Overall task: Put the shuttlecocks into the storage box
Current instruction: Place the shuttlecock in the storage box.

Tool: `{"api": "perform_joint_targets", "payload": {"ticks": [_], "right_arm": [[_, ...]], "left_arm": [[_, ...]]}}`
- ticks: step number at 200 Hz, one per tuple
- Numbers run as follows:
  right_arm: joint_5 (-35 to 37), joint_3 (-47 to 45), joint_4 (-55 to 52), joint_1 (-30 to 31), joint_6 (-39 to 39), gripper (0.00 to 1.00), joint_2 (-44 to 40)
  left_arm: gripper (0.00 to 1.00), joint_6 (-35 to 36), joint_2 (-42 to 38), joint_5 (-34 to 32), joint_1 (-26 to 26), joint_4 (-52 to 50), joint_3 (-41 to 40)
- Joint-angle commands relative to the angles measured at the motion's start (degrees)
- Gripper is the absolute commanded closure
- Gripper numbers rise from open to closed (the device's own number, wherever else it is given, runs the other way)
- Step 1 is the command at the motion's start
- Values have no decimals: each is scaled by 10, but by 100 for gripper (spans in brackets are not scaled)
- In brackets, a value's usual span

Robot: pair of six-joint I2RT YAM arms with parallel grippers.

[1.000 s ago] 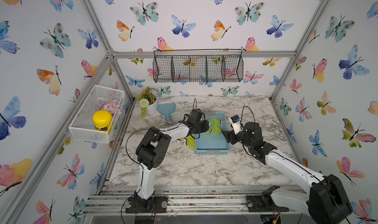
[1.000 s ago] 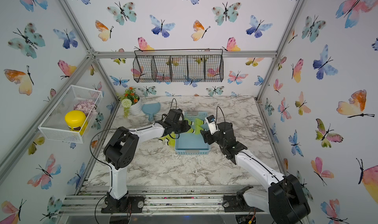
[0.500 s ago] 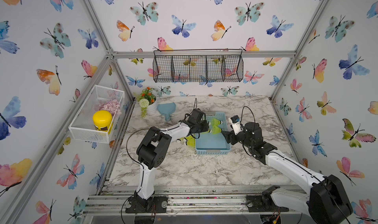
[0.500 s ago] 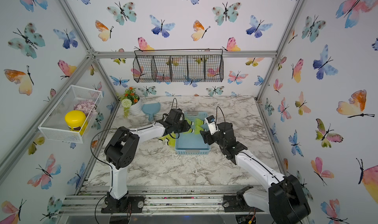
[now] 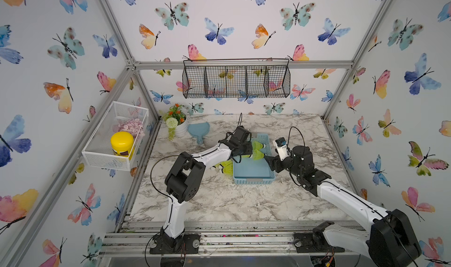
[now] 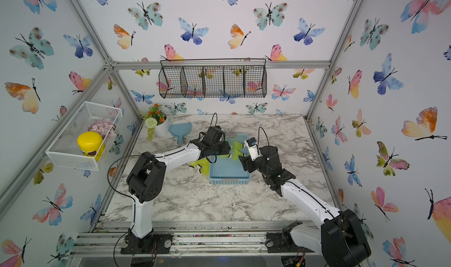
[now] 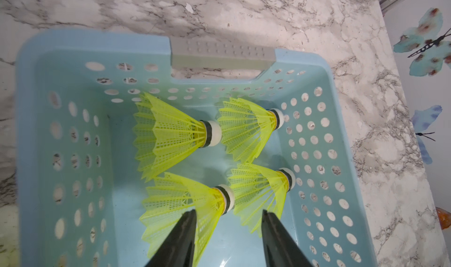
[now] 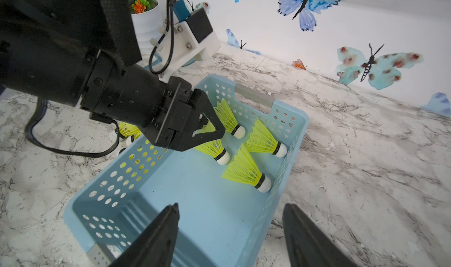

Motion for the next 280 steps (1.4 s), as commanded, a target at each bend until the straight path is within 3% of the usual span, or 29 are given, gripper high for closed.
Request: {"api": "perform_joint_targets", "payload": {"ticks": [1,69,118,206,225,280], "right_arm": [[0,-2,-3,0,0,27,-12],[3,0,-6,0,-2,27,-11],[12,0,-7,1,-3,27,-14],[83,-3,-24,0,20,27,-23],[91,-4,-30,0,21,27,-26],[94,8,-51,0,17,26,-20]], "left_arm": [[50,23,5,-43,-5,-38,8],[49,34,-9,-67,-11,-42,0],[45,56,-17,-119,-19,-71,10],[38,110,-175,-201,-18,-114,-47],[38,115,-223,-195,1,-120,-86],[35,106,-326,-87,104,-114,-213]]}}
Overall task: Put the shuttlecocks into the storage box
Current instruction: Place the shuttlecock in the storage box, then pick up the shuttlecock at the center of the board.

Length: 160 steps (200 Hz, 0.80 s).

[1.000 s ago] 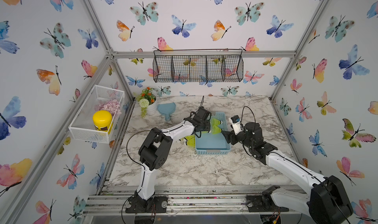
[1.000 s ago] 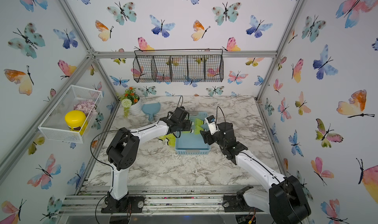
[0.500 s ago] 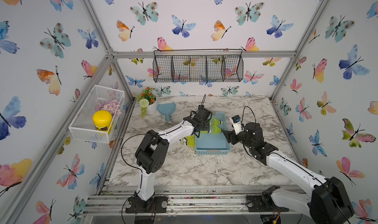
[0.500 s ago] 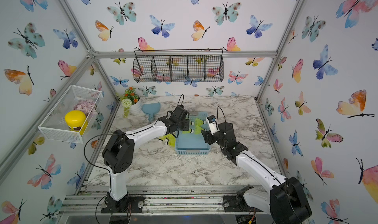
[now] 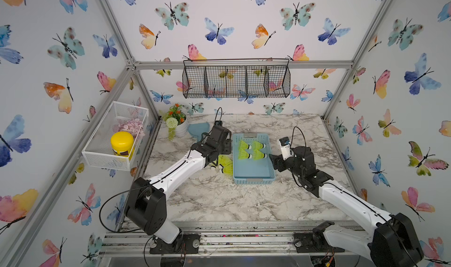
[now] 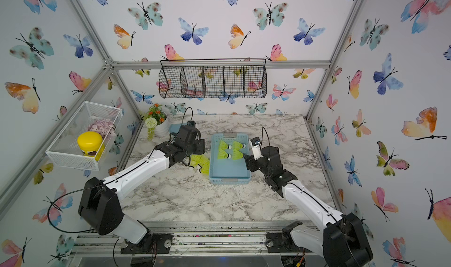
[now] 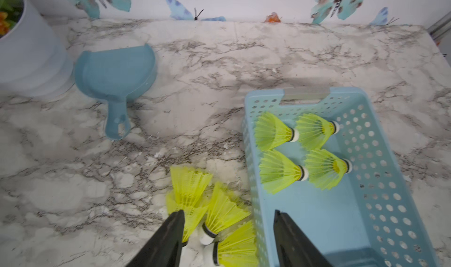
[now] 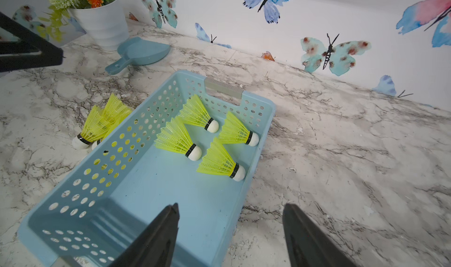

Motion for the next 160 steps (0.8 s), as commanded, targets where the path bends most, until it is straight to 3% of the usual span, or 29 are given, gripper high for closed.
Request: {"api": "perform_joint_targets", "payload": {"ticks": [1,30,55,160], "right_arm": [[12,8,-18,0,2,26,-2],[8,11,-22,0,4,26,1],[7,11,-20,0,6,26,3],[8,9,-23,0,5,26,7]], "left_arm": [[35,1,-38,58,40,-13,-45],[35,-5,-65,165,109,11,-114],[33,-2,-61,200,131,21,-144],[33,21,85,214,133,51,-129]]}}
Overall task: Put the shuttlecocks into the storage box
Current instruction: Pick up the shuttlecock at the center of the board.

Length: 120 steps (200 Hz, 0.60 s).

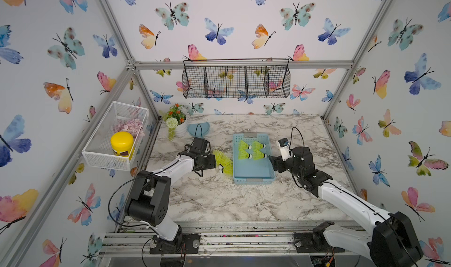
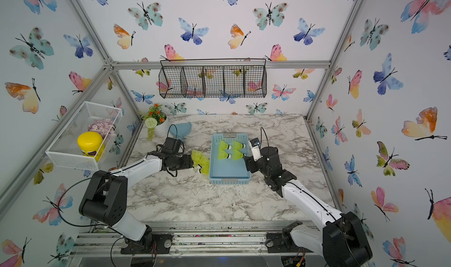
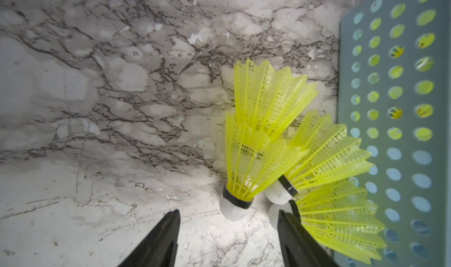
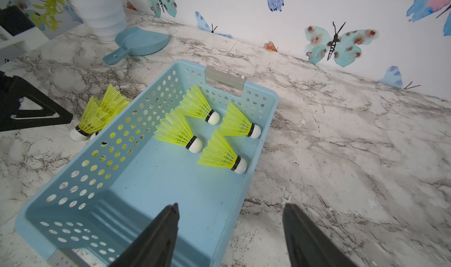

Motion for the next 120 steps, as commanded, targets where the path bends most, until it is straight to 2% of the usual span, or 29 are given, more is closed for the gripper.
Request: {"api": "perform_joint_targets", "payload": {"ticks": [1,32,75,120], "right_arm": [[7,8,-12,0,4,26,1],[10,9,-12,0,2,26,2],[11,11,-11,0,1,26,10],[8,15,-13,0,1,26,13]], "left_arm": [[33,16,30,26,0,14,13],[36,21,55,49,0,21,17],[48,29,72,64,0,29,22],[59,32,95,38,0,14,36]]}}
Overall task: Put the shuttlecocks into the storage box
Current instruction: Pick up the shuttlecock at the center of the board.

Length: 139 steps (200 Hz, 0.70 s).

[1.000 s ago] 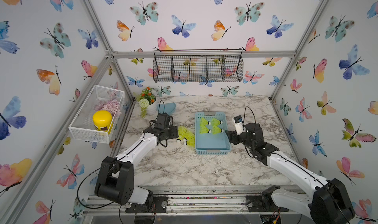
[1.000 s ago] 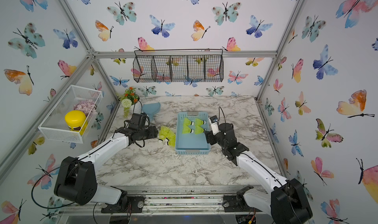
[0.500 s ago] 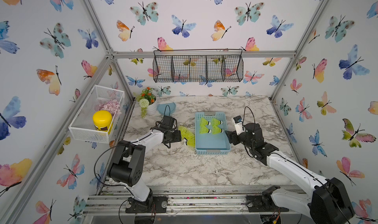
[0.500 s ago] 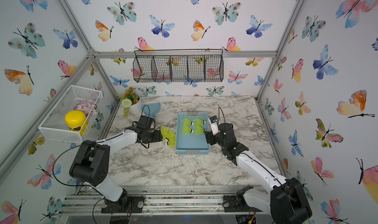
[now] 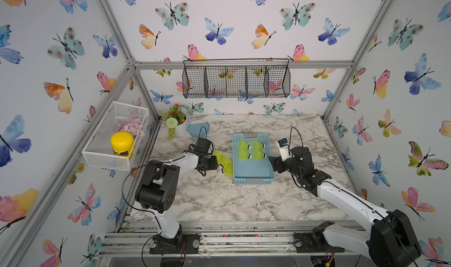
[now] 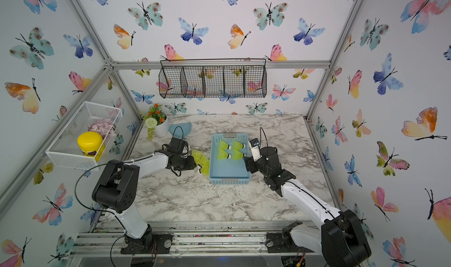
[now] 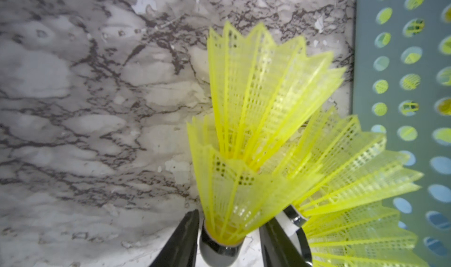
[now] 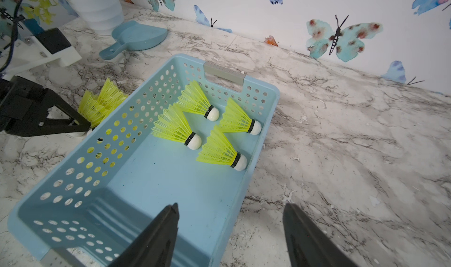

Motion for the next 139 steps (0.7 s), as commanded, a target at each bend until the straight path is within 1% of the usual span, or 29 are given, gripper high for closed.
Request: {"api": "perform_joint_targets", "payload": {"ticks": [1,47,64,78,112,139], "right_arm": [[4,15,-12,0,1,26,3],[1,16,-12,0,2,26,4],[0,16,-13,0,3,26,4],[1,16,-15,0,3,26,3],[2,14,-16,1,3,26,1],[-4,12,-16,1,3,26,2]], "left_arm": [[59,9,12,-12,0,-10,8],[70,15,4,-41,-8,-28,8],[79,22,-10,-65,-21,-50,16],[82,27,-23,-80,-32,-72,24],[82,36,-60,-85,-34,-136,45],[78,45,-77,-48,-33,-187,66]]}}
